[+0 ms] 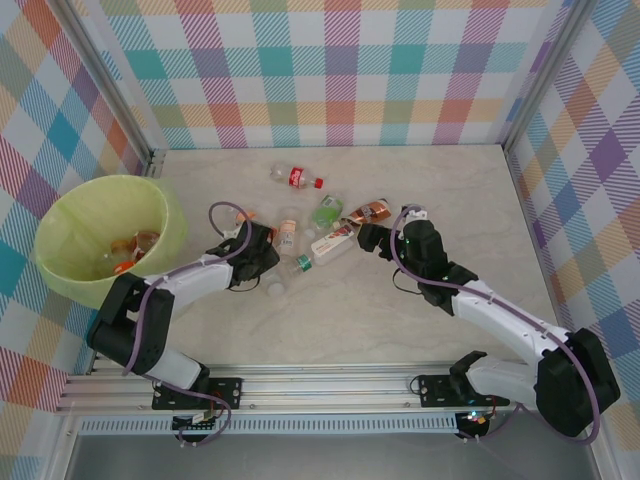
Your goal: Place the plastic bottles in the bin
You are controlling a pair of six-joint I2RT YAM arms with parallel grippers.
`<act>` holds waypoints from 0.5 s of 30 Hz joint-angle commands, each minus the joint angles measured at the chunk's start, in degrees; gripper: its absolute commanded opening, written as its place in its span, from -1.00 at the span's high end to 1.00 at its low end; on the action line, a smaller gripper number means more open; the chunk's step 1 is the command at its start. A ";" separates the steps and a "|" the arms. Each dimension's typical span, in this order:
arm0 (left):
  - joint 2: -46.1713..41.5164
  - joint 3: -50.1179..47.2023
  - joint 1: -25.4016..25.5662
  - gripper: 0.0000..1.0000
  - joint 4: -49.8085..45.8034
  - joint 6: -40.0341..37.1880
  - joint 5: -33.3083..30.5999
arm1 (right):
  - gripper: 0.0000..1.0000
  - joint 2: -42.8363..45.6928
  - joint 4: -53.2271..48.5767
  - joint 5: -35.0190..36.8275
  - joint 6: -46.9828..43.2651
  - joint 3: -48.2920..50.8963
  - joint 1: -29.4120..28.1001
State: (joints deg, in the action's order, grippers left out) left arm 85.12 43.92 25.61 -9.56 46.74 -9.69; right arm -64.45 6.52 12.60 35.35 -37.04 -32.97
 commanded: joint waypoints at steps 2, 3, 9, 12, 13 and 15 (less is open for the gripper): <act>-6.80 3.20 -0.48 0.08 -2.34 -7.69 5.38 | -0.99 1.01 0.56 -0.03 0.81 0.18 0.36; -8.23 3.67 -0.47 0.11 -2.62 -9.08 6.28 | -0.99 1.03 0.83 -0.20 0.77 0.21 0.36; -14.47 8.68 -0.65 0.17 -6.82 -14.91 10.12 | -0.99 0.29 1.67 -1.17 0.62 -0.49 0.34; -15.12 14.31 -0.73 0.17 -12.75 -18.36 12.32 | -0.99 -0.14 1.60 -1.26 0.43 -1.01 0.36; -15.09 16.58 -0.79 0.18 -15.05 -19.41 12.59 | -0.99 -0.24 1.69 -1.19 0.26 -1.15 0.36; -15.01 21.11 -0.72 0.18 -19.53 -21.28 11.99 | -0.99 -0.24 1.61 -0.68 0.31 -1.24 0.36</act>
State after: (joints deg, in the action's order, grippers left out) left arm 71.22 59.59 25.41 -21.34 30.76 0.67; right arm -64.34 6.66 11.94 35.53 -37.04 -32.97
